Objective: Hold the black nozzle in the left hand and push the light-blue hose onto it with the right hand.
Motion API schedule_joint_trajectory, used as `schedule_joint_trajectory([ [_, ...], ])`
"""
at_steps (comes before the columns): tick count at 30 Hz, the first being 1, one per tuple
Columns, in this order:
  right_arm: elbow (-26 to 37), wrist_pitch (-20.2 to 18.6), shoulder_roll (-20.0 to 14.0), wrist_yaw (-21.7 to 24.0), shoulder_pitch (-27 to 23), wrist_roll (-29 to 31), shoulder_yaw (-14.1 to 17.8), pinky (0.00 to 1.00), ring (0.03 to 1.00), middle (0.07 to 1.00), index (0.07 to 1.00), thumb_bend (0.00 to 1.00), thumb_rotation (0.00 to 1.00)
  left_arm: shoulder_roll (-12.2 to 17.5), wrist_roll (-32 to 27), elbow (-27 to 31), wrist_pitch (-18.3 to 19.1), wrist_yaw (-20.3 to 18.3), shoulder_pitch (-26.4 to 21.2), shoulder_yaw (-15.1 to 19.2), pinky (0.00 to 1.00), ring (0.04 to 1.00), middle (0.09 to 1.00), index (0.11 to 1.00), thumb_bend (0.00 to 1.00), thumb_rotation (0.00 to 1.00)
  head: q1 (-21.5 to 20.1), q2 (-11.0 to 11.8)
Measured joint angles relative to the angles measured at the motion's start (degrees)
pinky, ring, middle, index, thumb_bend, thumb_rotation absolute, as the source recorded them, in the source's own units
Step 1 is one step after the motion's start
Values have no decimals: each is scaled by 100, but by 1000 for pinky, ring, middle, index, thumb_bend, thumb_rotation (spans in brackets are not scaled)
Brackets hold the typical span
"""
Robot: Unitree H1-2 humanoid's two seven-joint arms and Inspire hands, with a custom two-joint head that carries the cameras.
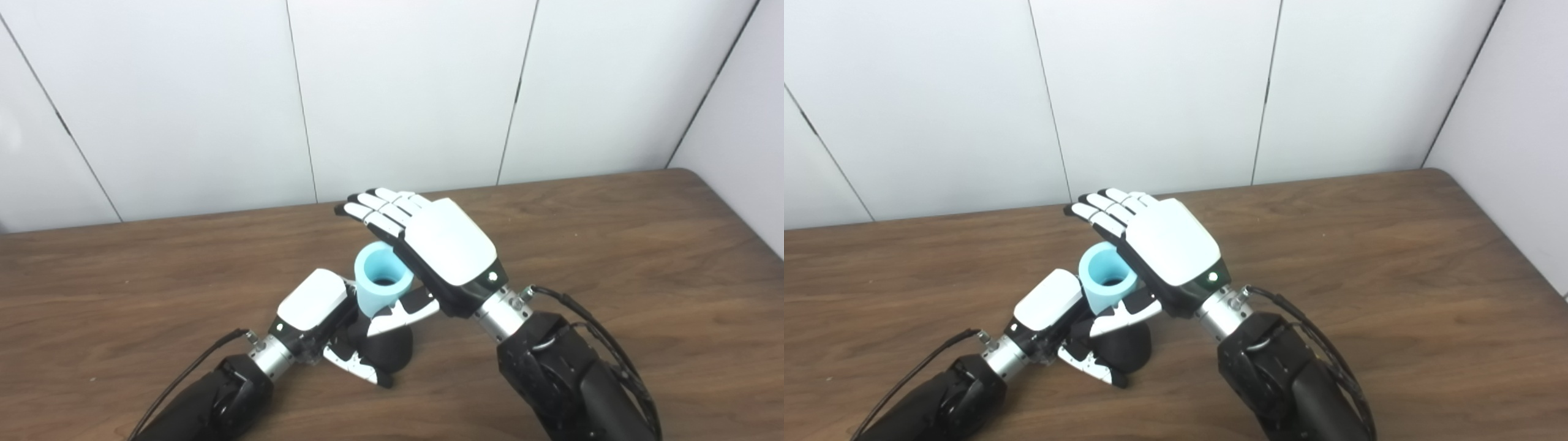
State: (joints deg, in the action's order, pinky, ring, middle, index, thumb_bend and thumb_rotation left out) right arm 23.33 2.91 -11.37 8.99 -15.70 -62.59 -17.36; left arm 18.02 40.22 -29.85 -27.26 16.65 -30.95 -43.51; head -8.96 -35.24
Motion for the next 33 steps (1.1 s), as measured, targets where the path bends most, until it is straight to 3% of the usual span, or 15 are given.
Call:
schedule_joint_trajectory([
  [12, -3, -1, -1, 2, -174, 2, 74, 848, 901, 901, 865, 832, 720, -4, 2, 0, 1, -5, 0, 1, 228, 278, 476, 489, 523, 0, 0, 18],
  [16, -3, -1, -1, 2, -174, 5, 74, 841, 898, 899, 865, 833, 718, -4, 2, 0, -4, -5, 0, 0, 198, 246, 473, 489, 524, 0, 0, 18],
  [19, -3, -1, -1, 4, -174, 5, 74, 838, 897, 897, 859, 833, 714, -4, 2, 0, -4, -5, 0, 1, 226, 280, 476, 489, 523, 0, -9, 18],
  [27, -5, 15, -3, 1, -173, 76, 73, 794, 876, 873, 839, 851, 699, -6, 2, -1, -4, -7, 0, 2, 212, 259, 474, 489, 524, 0, -9, 18],
  [29, -13, 36, -6, 0, -172, 101, 71, 791, 872, 867, 835, 853, 704, -6, 2, -1, -5, -8, 0, 2, 249, 297, 477, 489, 523, 0, -9, 18],
  [32, -37, 104, -9, -3, -167, 119, 69, 787, 870, 865, 829, 845, 710, -7, 2, -2, -4, -8, 0, 2, 204, 248, 473, 489, 524, 0, 9, 18],
  [33, -48, 134, -9, -3, -162, 124, 68, 791, 872, 867, 829, 837, 710, -7, 2, -2, -4, -8, 0, 2, 223, 272, 475, 489, 523, 0, 9, 9],
])
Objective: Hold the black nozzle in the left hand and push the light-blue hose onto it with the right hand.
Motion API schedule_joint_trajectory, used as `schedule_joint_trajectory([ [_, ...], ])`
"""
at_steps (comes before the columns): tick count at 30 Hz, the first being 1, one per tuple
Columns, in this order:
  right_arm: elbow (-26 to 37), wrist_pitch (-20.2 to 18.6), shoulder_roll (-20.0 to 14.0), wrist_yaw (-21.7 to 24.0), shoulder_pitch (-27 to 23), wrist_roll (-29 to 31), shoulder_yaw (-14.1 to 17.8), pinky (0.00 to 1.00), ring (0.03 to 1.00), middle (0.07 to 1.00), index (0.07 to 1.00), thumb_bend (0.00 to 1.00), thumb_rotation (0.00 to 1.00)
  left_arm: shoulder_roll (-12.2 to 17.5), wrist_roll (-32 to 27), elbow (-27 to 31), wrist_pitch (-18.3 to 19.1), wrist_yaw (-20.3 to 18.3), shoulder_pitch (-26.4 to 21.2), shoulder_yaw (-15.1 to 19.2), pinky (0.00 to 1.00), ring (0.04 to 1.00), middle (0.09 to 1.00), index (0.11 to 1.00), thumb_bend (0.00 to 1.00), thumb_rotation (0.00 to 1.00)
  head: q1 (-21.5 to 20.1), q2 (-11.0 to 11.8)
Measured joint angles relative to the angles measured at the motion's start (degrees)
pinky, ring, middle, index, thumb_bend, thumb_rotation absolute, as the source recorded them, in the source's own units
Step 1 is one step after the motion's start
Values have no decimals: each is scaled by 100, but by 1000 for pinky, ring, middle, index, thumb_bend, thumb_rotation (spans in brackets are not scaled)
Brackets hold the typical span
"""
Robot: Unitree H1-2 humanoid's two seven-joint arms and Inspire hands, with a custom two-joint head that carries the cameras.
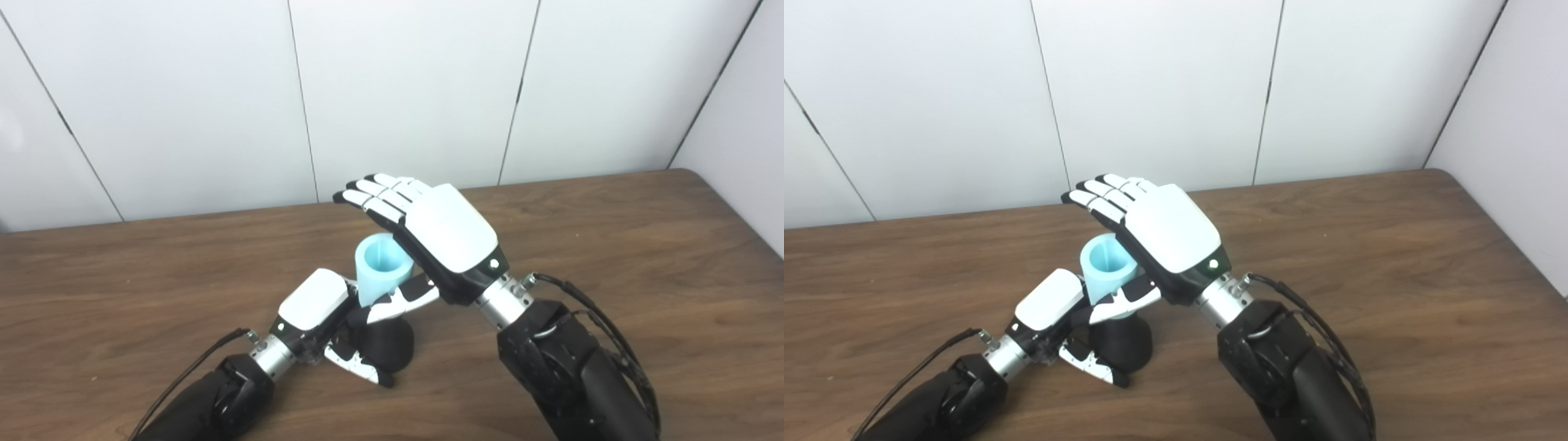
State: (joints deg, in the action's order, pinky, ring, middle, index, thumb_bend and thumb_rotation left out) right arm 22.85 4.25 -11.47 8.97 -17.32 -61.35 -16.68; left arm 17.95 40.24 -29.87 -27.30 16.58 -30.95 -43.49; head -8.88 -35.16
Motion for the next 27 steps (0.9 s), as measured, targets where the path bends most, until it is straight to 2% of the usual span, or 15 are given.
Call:
schedule_joint_trajectory([
  [2, -40, 74, -1, 0, 9, 8, -3, 802, 880, 873, 834, 823, 708, 0, 0, 0, 1, -2, 0, 0, 240, 293, 476, 489, 523, 0, 0, 0],
  [8, -153, 201, -32, 2, 49, 87, -59, 778, 858, 854, 826, 798, 634, -10, 0, 0, 10, -25, 0, 16, 213, 258, 474, 489, 524, 0, 18, -9],
  [13, -152, 525, -163, -14, 59, 160, -185, 737, 830, 840, 810, 700, 568, -12, -1, -1, 8, -31, 1, 28, 200, 243, 473, 489, 524, 0, 26, -26],
  [16, -156, 594, -173, -24, 68, 150, -261, 728, 824, 833, 801, 624, 518, -13, 0, -1, 1, -33, 1, 29, 196, 240, 473, 488, 524, 0, 26, -35],
  [20, -162, 696, -173, -89, 104, 83, -312, 729, 831, 842, 801, 522, 505, -13, 0, -1, -4, -34, 2, 31, 221, 272, 475, 489, 523, 0, 26, -44],
  [23, -170, 726, -172, -134, 134, 30, -329, 734, 832, 843, 796, 443, 488, -12, 1, -1, -5, -35, 2, 33, 175, 219, 472, 488, 524, 0, 18, -44],
  [27, -194, 737, -172, -210, 143, -16, -330, 736, 827, 834, 782, 370, 485, -12, 1, -1, -6, -35, 2, 32, 183, 228, 473, 488, 524, 0, 18, -35],
])
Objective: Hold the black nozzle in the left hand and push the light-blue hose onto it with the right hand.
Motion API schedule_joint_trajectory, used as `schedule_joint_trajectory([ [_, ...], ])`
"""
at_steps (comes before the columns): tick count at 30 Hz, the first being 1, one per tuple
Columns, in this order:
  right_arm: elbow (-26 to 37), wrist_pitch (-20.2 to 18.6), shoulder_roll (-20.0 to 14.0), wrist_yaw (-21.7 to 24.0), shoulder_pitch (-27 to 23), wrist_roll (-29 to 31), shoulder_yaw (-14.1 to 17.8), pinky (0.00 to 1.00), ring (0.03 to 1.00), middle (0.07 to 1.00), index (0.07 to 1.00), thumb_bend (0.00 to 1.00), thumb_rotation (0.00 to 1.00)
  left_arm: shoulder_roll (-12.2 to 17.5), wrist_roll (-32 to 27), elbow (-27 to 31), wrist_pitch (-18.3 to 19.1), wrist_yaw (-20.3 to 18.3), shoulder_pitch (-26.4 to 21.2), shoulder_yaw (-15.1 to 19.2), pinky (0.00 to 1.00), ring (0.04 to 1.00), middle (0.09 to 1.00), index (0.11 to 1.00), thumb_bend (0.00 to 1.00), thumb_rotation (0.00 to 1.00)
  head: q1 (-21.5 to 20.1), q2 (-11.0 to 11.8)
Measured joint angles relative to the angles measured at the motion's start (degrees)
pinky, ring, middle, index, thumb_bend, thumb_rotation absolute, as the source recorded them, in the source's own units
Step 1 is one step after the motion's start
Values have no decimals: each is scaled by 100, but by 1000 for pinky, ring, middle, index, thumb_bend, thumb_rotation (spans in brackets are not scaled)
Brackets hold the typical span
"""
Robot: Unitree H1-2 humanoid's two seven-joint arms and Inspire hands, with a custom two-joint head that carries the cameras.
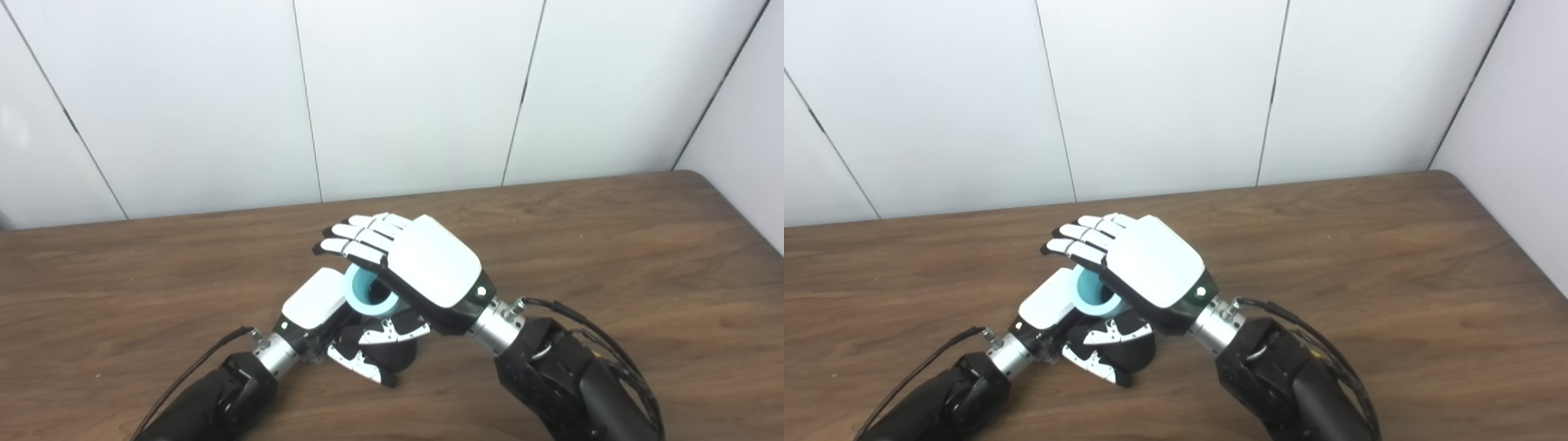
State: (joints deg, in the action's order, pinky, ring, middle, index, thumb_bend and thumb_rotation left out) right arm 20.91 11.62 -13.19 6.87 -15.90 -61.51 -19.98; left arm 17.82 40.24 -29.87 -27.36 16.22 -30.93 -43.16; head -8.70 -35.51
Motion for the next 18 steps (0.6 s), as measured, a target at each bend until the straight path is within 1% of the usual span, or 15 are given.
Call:
schedule_joint_trajectory([
  [4, -25, 1, 2, -39, 0, -28, 4, 744, 831, 843, 792, 334, 486, 0, 0, 0, 1, -5, 1, 7, 185, 230, 473, 488, 524, 0, 0, 0],
  [6, -31, 1, 4, -54, -1, -55, 9, 750, 830, 842, 791, 325, 509, 0, 0, 0, 0, -10, 2, 11, 178, 223, 473, 488, 524, 0, -9, 9],
  [7, -34, -1, 6, -64, -1, -78, 15, 745, 826, 837, 788, 322, 518, 0, 0, 0, 0, -10, 2, 12, 199, 248, 474, 488, 524, 0, -9, 9],
  [10, -49, -5, 5, -116, -1, -140, 27, 742, 825, 832, 788, 306, 545, -1, 0, 0, 1, -13, 2, 12, 203, 253, 474, 489, 524, 0, -18, 18],
  [12, -54, -5, 6, -151, -2, -186, 37, 745, 824, 830, 788, 299, 558, -1, 0, 0, 1, -14, 2, 13, 234, 290, 477, 489, 523, 0, -26, 35],
  [13, -56, -5, 6, -169, -1, -202, 47, 745, 824, 829, 787, 297, 562, -1, 0, 0, 1, -14, 2, 13, 237, 290, 477, 489, 523, 0, -26, 35],
  [18, -93, -6, 29, -227, 0, -203, 105, 729, 814, 816, 772, 284, 555, -2, 0, 0, 0, -14, 2, 13, 189, 235, 473, 488, 524, 0, -26, 35],
])
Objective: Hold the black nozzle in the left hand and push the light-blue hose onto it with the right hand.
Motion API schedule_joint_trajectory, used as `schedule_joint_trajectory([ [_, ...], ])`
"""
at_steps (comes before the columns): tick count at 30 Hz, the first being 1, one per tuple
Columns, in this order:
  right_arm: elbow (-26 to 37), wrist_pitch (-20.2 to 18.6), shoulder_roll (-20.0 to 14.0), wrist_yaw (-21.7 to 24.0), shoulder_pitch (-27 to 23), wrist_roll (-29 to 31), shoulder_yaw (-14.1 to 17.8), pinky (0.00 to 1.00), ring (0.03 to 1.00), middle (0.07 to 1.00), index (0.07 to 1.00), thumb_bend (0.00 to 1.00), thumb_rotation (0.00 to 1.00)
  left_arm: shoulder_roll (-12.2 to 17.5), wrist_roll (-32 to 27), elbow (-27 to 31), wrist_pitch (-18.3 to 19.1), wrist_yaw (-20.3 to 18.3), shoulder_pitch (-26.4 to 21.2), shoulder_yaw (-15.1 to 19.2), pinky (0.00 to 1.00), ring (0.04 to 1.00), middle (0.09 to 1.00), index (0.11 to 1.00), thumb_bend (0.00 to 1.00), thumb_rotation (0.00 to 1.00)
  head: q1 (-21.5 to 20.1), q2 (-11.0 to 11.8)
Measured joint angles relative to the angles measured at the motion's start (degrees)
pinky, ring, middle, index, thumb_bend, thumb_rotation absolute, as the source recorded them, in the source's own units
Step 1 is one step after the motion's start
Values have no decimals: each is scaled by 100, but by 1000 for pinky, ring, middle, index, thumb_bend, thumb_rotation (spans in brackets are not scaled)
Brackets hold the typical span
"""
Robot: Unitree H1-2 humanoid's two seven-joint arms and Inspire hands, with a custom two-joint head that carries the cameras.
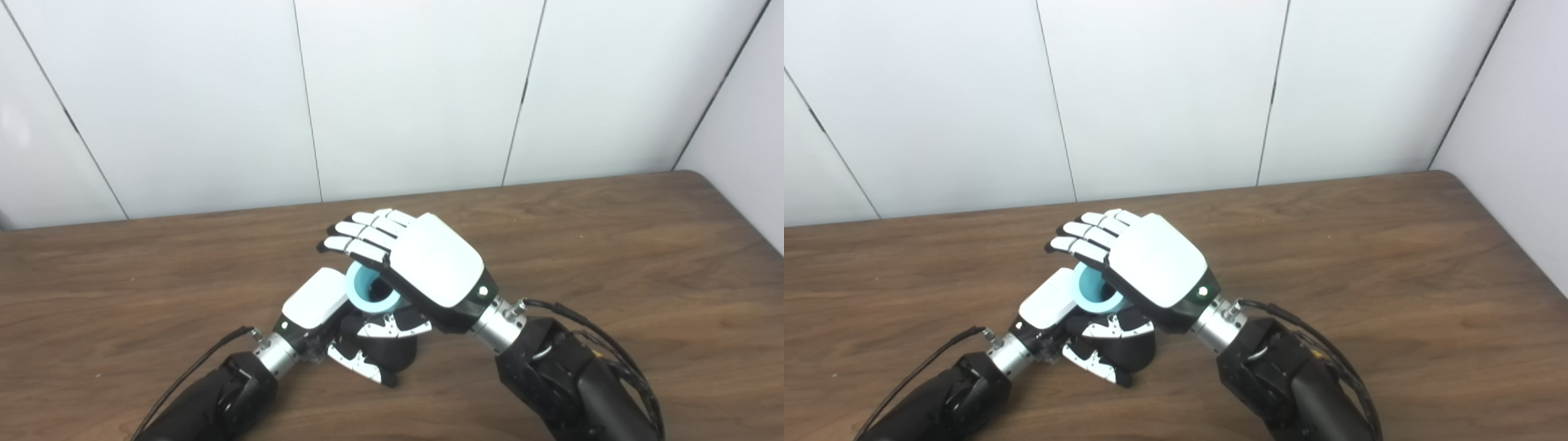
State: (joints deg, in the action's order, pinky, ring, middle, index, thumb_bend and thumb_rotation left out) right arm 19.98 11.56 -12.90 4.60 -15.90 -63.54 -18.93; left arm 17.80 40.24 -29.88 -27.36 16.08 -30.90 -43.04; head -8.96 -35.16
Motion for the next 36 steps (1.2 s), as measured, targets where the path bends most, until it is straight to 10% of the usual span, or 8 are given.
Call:
schedule_joint_trajectory([
  [21, -16, -30, 161, 150, 69, 355, 241, 697, 781, 792, 744, 269, 468, -4, -1, 0, 0, -10, -1, 4, 212, 266, 475, 488, 524, 0, 18, -9],
  [36, -10, -888, 384, 945, 67, 1394, 642, 641, 744, 772, 736, 274, 393, -6, 2, 2, 1, -11, -1, 6, 224, 284, 477, 489, 523, 0, 35, 0],
])
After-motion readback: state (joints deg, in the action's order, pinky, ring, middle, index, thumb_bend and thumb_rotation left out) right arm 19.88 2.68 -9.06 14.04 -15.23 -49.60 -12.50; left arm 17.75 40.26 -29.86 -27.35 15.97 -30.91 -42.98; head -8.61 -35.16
